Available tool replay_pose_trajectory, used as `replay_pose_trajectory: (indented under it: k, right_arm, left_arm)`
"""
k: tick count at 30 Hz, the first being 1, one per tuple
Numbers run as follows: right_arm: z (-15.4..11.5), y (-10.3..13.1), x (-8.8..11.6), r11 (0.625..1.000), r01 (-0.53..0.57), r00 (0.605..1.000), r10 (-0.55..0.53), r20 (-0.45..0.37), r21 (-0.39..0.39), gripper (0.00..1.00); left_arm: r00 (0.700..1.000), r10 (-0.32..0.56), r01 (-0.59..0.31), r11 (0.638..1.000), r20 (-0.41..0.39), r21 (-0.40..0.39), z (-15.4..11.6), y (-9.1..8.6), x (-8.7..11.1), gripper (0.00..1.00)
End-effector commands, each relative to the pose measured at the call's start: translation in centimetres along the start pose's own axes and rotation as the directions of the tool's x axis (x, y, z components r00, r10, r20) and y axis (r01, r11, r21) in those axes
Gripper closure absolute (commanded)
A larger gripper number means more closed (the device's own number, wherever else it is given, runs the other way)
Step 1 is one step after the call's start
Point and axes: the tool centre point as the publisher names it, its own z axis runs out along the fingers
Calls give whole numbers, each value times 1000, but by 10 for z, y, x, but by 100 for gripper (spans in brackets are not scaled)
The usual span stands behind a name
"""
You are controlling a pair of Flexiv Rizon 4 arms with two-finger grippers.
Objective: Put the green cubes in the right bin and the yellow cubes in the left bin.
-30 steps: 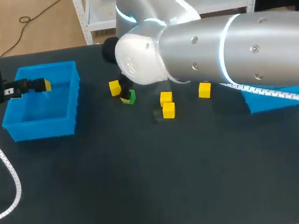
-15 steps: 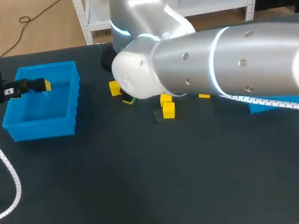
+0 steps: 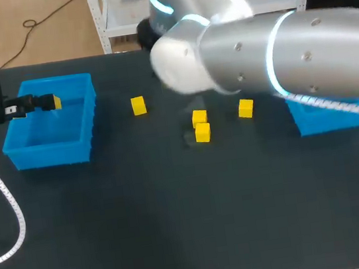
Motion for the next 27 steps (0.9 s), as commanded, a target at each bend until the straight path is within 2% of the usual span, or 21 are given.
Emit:
replay_pose_trajectory:
  k: [1,6,10,13,15,20,23,27]
  right_arm:
    - [-59,-46,49,984,-174,972,164,170,46,100]
    - [-108,-104,94,920,-379,900,341,273,102,100]
    - [-138,-140,140,843,-514,832,446,330,159,100]
    - [-149,-158,176,780,-603,778,526,344,171,100]
    - [-150,-164,197,743,-645,749,570,337,178,100]
    - [-135,-164,239,690,-703,706,647,288,171,100]
    - [-121,-157,255,669,-724,687,681,255,167,100]
    - [-108,-147,265,666,-729,684,695,223,160,100]
  left_arm:
    - [1000,-1,1,1000,-4,-8,1,-1,-1,0]
    - [1000,-1,1,1000,-4,-8,1,-1,-1,0]
    - [1000,-1,1,1000,-4,-8,1,-1,-1,0]
    - [1000,-1,1,1000,-4,-8,1,-1,-1,0]
    - [1000,-1,1,1000,-4,-8,1,-1,-1,0]
    - [1000,-1,1,1000,-4,-8,1,-1,-1,0]
    - [1000,-1,1,1000,-4,-8,1,-1,-1,0]
    - [1000,-1,1,1000,-4,-8,1,-1,-1,0]
